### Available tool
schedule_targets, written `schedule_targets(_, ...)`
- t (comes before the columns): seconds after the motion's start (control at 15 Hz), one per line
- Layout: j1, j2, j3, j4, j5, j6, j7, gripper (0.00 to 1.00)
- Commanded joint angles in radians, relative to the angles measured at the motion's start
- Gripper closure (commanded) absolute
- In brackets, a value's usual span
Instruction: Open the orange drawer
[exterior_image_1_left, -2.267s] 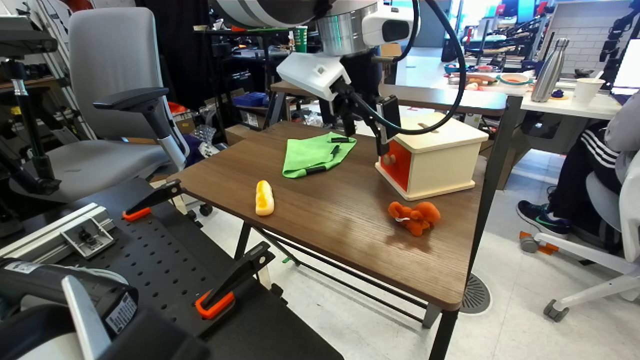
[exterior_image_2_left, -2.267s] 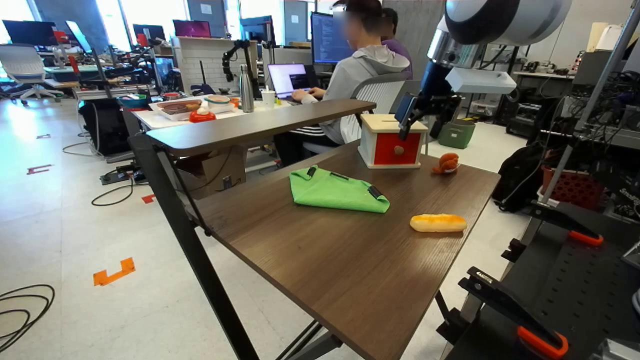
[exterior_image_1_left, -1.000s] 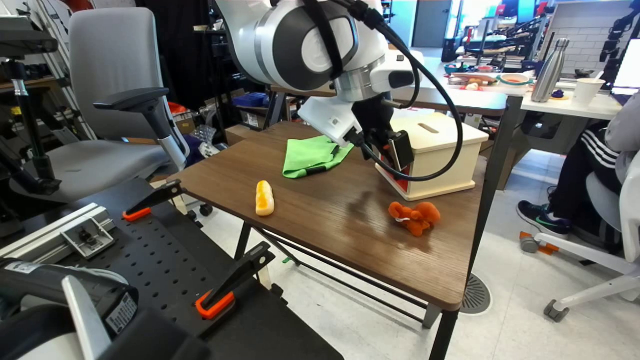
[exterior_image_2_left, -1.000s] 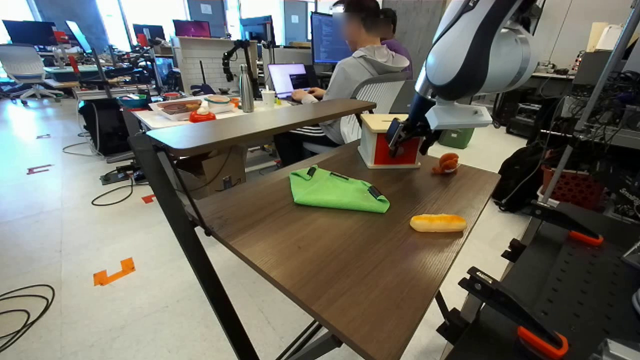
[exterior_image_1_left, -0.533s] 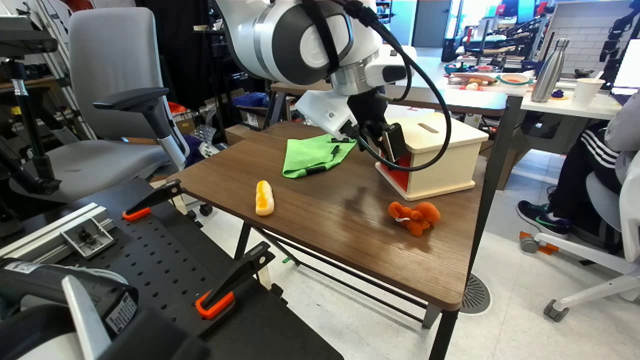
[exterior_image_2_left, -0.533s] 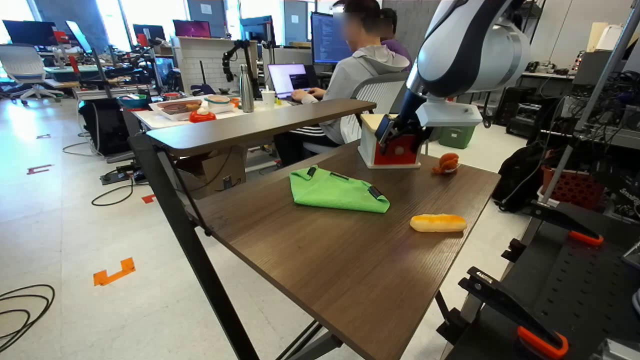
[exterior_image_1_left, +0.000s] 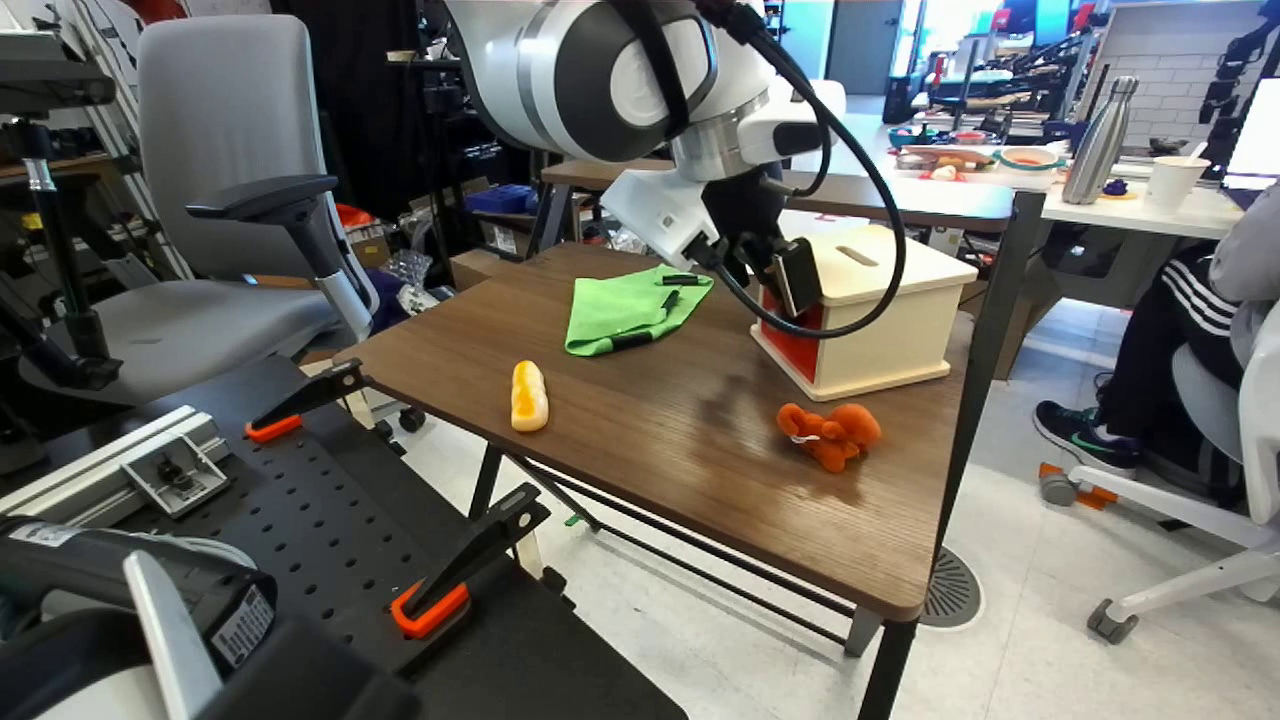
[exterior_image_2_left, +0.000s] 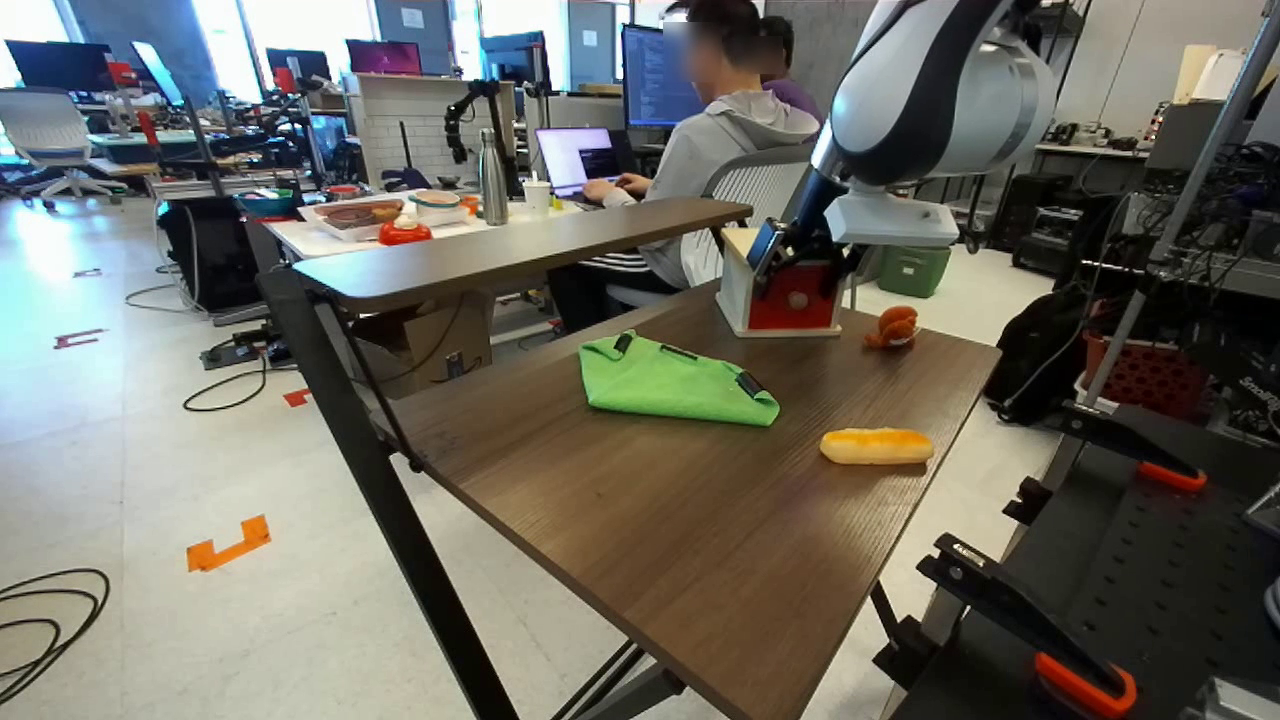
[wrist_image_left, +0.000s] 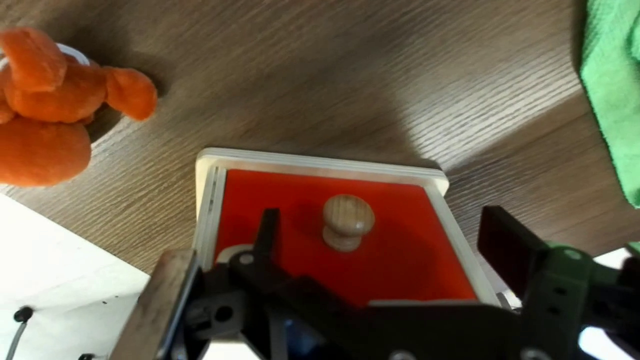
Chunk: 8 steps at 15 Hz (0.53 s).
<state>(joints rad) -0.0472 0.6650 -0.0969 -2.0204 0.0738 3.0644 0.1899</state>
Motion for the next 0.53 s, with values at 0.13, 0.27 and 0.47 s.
schedule_targets(0.13,0.015,0.030,-0.027,0.030,0.024,0.005,0.019,0.23)
schedule_targets(0.27,0.026,0.037,-0.043,0.034,0.022,0.000,0.029,0.33)
schedule_targets(0.47,0.032,0.048,-0.055,0.039,0.020,-0.003,0.035,0.56)
